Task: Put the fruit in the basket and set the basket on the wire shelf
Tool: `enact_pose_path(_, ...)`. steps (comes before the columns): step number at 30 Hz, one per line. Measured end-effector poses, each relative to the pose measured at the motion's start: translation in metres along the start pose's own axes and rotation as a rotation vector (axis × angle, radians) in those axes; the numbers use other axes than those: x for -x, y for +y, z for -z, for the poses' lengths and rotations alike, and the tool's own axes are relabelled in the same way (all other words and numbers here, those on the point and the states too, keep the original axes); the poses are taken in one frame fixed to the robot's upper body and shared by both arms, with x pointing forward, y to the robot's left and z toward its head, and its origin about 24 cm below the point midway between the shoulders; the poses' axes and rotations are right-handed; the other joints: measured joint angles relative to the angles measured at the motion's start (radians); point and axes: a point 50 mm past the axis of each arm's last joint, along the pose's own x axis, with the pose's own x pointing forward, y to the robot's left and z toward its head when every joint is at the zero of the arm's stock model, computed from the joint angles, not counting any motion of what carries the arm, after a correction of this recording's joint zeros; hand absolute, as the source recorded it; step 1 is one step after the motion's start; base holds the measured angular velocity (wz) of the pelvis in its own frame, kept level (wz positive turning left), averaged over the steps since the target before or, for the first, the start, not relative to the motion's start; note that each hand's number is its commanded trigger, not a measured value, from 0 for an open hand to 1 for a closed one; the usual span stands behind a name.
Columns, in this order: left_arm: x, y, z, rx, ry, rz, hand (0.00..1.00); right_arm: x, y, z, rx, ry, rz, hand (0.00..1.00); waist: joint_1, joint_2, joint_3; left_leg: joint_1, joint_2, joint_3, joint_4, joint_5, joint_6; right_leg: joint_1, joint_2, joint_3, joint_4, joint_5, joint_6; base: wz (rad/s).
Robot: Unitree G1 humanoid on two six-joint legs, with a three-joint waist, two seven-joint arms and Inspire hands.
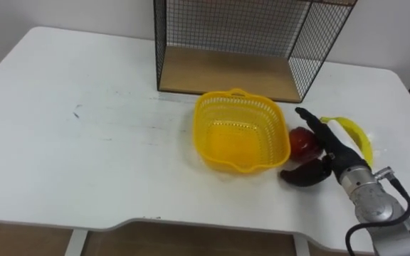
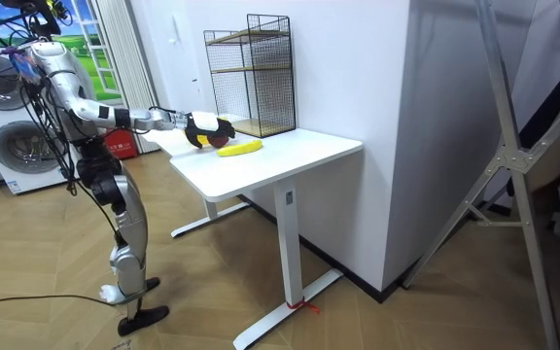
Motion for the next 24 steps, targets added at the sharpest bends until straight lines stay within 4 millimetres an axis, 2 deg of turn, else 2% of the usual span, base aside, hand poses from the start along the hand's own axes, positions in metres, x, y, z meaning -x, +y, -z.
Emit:
enact_pose_path(5,0.000,-0.001,0.004,-0.004,0.023,0.006,0.00,-0.001,0.003,0.006,-0.002,0.028,-0.032,0.00,0.000,-0.003,-0.0044,0.009,0.000,-0.004,-0.001,0.000,0.000,0.009,0.001,-0.004,-0.002,0.000,0.000,0.03)
enact_pose_path(9,0.000,-0.002,0.008,-0.008,0.054,0.011,0.00,-0.001,0.006,0.013,-0.013,0.065,-0.058,0.00,-0.001,-0.004,-0.0044,0.017,-0.001,-0.004,-0.001,0.000,0.000,0.016,-0.002,-0.006,-0.001,0.000,0.000,0.00)
enact_pose_path(17,0.000,-0.002,0.011,-0.014,0.093,0.010,0.00,-0.006,0.005,0.015,-0.020,0.111,-0.086,0.00,-0.002,-0.004,-0.0052,0.016,-0.002,-0.011,0.001,0.000,0.000,0.022,-0.002,-0.011,0.002,0.000,0.000,0.02)
enact_pose_path(18,0.000,-0.002,0.011,-0.015,0.100,0.010,0.00,-0.007,0.004,0.015,-0.021,0.115,-0.091,0.62,-0.002,-0.005,-0.0057,0.016,-0.002,-0.011,0.002,0.000,0.000,0.022,-0.001,-0.011,0.002,0.000,0.000,0.00)
enact_pose_path(19,0.000,-0.002,0.011,-0.015,0.103,0.010,0.00,-0.007,0.004,0.015,-0.021,0.116,-0.093,1.00,-0.002,-0.005,-0.0058,0.016,-0.002,-0.011,0.002,0.000,0.000,0.022,-0.001,-0.012,0.002,0.000,0.000,0.00)
enact_pose_path(24,-0.001,-0.001,0.009,-0.015,0.103,0.008,0.00,-0.007,0.004,0.016,-0.018,0.121,-0.094,1.00,-0.002,-0.004,-0.0062,0.017,-0.002,-0.012,0.009,0.000,0.000,0.023,-0.002,-0.015,0.002,0.000,0.000,0.00)
